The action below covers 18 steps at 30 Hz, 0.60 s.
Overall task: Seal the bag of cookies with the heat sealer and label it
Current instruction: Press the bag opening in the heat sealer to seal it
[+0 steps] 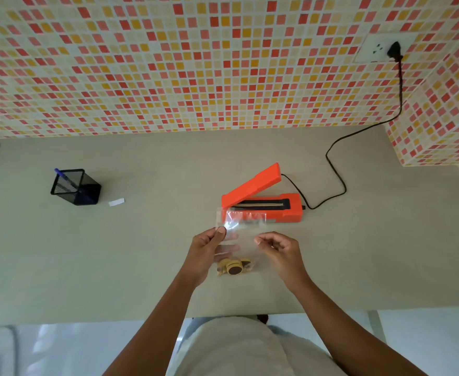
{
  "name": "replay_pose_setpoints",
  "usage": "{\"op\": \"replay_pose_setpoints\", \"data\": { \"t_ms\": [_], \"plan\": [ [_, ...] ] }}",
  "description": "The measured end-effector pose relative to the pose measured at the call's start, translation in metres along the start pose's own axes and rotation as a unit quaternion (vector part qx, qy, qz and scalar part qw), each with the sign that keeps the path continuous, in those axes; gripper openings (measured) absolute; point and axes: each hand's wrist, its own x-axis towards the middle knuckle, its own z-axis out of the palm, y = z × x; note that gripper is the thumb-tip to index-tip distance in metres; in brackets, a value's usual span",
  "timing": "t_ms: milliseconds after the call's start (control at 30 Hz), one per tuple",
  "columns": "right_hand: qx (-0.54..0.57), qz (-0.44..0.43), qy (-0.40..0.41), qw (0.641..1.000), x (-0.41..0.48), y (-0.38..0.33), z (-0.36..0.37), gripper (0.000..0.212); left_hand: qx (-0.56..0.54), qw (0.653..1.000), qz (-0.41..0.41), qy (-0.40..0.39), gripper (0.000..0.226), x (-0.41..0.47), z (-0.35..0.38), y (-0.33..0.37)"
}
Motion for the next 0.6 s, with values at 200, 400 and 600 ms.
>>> {"op": "replay_pose_setpoints", "data": {
  "t_ms": [200,400,600],
  "plan": [
    [-0.012,-0.006,-0.028,1.0,0.013,-0.008,0.06,0.006,-0.019,0.999,-0.001,0.043,0.029,-0.009,-0.058,0.009],
    [-0.005,0.009,-0.022,1.0,0.026,-0.016,0.132,0.008,-0.027,0.998,-0.011,0.054,0.029,-0.011,-0.124,0.027],
    [0.001,0.044,0.008,0.999,0.041,-0.013,0.195,0.006,-0.01,0.999,-0.026,0.023,0.029,0.005,-0.188,0.039]
  ]
}}
